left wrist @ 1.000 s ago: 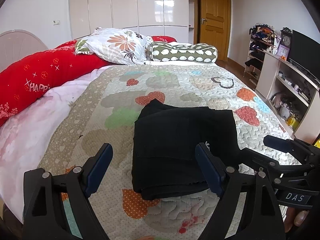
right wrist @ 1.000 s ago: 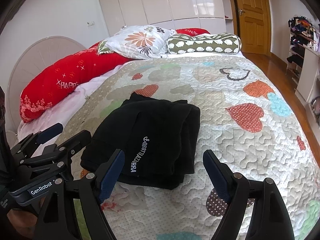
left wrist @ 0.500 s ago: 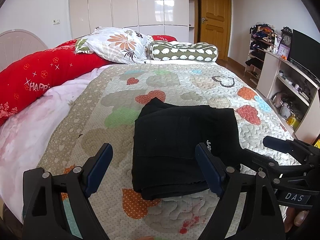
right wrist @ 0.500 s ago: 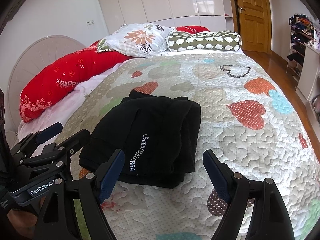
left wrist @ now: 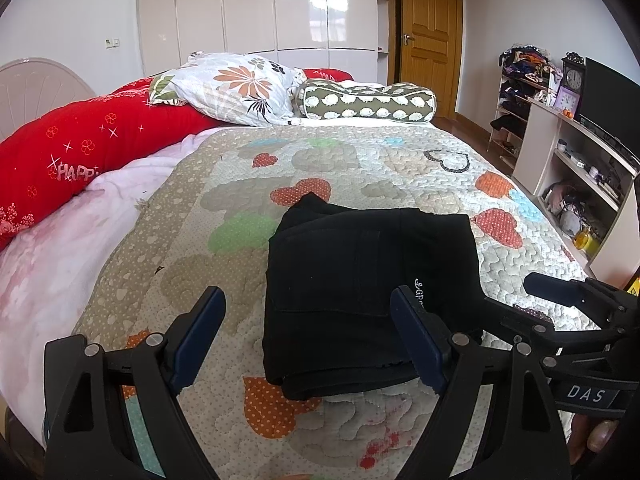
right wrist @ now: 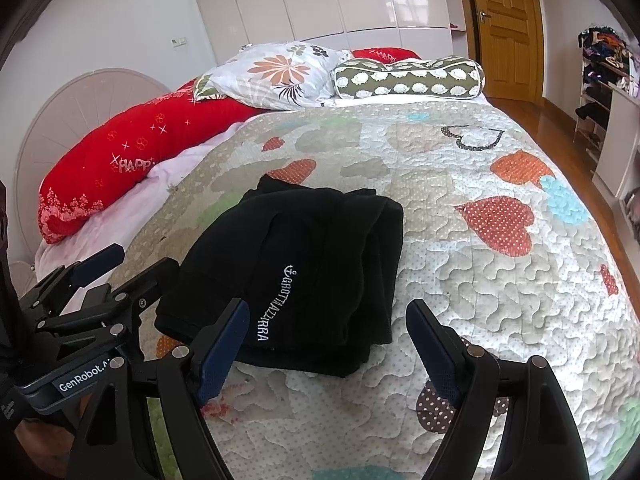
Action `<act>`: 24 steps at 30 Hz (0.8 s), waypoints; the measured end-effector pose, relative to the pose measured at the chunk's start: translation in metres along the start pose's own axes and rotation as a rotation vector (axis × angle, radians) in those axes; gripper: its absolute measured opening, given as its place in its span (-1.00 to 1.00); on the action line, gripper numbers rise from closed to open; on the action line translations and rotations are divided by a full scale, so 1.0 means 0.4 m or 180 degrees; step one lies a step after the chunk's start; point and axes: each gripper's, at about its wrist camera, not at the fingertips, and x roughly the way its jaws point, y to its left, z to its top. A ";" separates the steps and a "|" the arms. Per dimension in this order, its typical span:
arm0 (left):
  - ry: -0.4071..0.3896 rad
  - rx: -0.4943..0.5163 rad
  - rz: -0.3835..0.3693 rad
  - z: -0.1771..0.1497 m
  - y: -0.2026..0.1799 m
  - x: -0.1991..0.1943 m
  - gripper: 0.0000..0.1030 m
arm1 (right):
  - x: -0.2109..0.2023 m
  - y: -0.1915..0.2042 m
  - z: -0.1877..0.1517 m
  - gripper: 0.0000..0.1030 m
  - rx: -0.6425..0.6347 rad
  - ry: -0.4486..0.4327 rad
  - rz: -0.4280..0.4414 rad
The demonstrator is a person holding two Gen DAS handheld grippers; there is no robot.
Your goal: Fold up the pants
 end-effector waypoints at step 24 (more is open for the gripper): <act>-0.0099 -0.0065 -0.0108 0.005 0.007 -0.016 0.65 | -0.005 0.017 -0.001 0.60 -0.0061 0.0034 0.0002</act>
